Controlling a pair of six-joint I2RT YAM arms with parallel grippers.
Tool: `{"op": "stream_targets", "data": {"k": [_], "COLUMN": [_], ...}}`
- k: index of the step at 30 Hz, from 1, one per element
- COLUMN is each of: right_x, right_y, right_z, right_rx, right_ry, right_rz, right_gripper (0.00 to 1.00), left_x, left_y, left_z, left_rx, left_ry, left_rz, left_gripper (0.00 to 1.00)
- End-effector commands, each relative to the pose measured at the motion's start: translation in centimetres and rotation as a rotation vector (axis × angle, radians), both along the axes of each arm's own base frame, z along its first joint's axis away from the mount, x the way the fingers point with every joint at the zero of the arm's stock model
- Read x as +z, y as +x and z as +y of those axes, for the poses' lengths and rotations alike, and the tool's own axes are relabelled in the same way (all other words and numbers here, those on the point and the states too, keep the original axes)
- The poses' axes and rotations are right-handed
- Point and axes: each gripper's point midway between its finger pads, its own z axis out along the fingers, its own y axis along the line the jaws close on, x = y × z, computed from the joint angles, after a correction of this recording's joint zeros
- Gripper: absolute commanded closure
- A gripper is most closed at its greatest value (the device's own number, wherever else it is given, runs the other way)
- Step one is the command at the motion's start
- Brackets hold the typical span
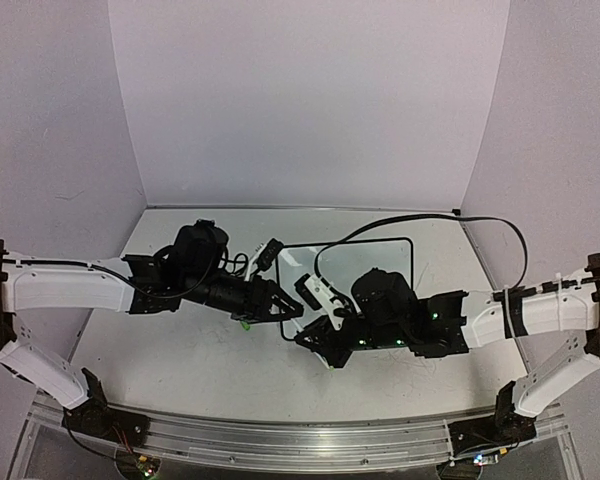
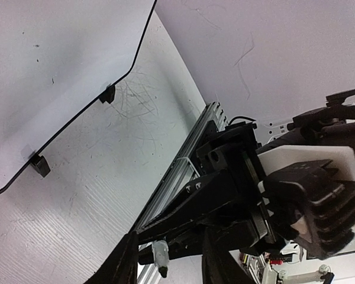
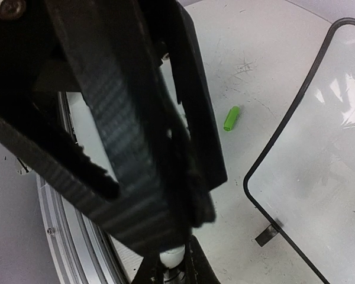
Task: Write a sentence on the whiteboard
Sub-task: Pass from the right arm to the left, then pass from the left arm to the right
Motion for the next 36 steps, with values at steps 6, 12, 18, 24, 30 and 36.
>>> {"op": "stream_targets", "data": {"k": [6, 12, 18, 24, 30, 36], "right_x": [2.6, 2.6, 3.2, 8.0, 14.7, 19.6], "right_y": [0.4, 0.6, 0.6, 0.8, 0.4, -0.1], "right_z": [0.8, 0.5, -0.9, -4.9, -8.7, -7.6], "right_rx": [-0.008, -0.039, -0.103, -0.207, -0.134, -0.015], "right_ry": [0.063, 0.077, 0.148, 0.445, 0.839, 0.965], "right_rz": [-0.048, -0.04, -0.004, 0.077, 0.202, 0.241], "right_gripper": [1.0, 0.94, 0.64, 0.26, 0.02, 0.02], "left_x": [1.2, 1.9, 4.7, 10.0, 14.3, 17.5], "left_y": [-0.5, -0.2, 1.0, 2.2, 2.6, 2.1], "left_z": [-1.4, -1.3, -0.2, 0.7, 0.7, 0.4], "left_rx": [-0.036, -0.021, 0.065, 0.132, 0.154, 0.135], "left_ry": [-0.042, -0.052, -0.095, -0.211, -0.323, -0.466], "left_rz": [-0.019, -0.04, -0.134, -0.225, -0.269, -0.243], "left_gripper": [0.82, 1.0, 1.0, 1.0, 1.0, 1.0]}}
